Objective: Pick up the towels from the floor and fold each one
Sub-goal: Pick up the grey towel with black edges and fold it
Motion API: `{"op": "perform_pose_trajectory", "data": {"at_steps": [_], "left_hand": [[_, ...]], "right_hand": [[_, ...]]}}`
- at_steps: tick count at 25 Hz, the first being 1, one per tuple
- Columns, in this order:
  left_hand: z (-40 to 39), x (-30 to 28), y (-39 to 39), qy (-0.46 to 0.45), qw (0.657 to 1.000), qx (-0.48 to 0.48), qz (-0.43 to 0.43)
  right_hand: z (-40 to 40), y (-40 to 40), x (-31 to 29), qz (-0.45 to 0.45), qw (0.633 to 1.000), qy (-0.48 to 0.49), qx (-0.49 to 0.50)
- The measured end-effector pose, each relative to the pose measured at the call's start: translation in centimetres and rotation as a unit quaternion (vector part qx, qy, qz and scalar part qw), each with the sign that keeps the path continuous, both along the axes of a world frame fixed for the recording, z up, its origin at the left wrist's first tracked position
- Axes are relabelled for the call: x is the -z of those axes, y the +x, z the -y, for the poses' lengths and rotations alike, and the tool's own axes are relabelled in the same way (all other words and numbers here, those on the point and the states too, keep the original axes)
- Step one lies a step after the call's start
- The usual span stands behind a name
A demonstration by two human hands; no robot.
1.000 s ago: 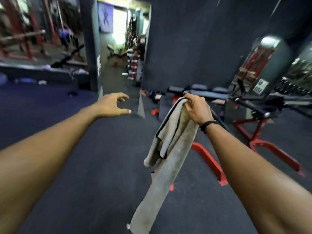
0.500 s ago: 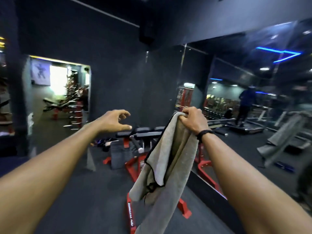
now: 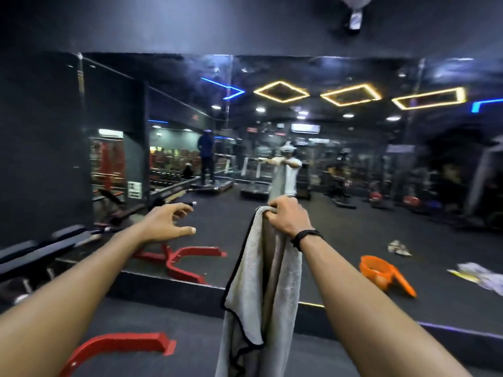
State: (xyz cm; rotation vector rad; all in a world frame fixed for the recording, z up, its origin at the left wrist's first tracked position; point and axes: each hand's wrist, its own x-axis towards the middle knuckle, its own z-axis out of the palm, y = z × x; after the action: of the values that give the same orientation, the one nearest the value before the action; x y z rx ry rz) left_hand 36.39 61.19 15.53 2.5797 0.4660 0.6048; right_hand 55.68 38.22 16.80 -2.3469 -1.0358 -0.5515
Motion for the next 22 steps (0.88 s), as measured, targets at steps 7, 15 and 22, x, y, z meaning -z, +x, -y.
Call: {"op": "perform_pose_trajectory", "data": {"at_steps": [7,15,22], "left_hand": [[14.3,1.7,12.4,0.016,0.981,0.191,-0.017],[33.7,2.4,24.9,0.019,0.937,0.349,-0.029],[50.4,2.7,33.6,0.013,0.908,0.417,-0.027]], "right_hand": [[22.4,3.3,0.4,0.002,0.976,-0.025,0.217],[47.2,5.4,1.1,-0.071,0.942,-0.046,0.324],[64.1,7.1,1.2,-0.093,0.926,-0.061,0.361]]}}
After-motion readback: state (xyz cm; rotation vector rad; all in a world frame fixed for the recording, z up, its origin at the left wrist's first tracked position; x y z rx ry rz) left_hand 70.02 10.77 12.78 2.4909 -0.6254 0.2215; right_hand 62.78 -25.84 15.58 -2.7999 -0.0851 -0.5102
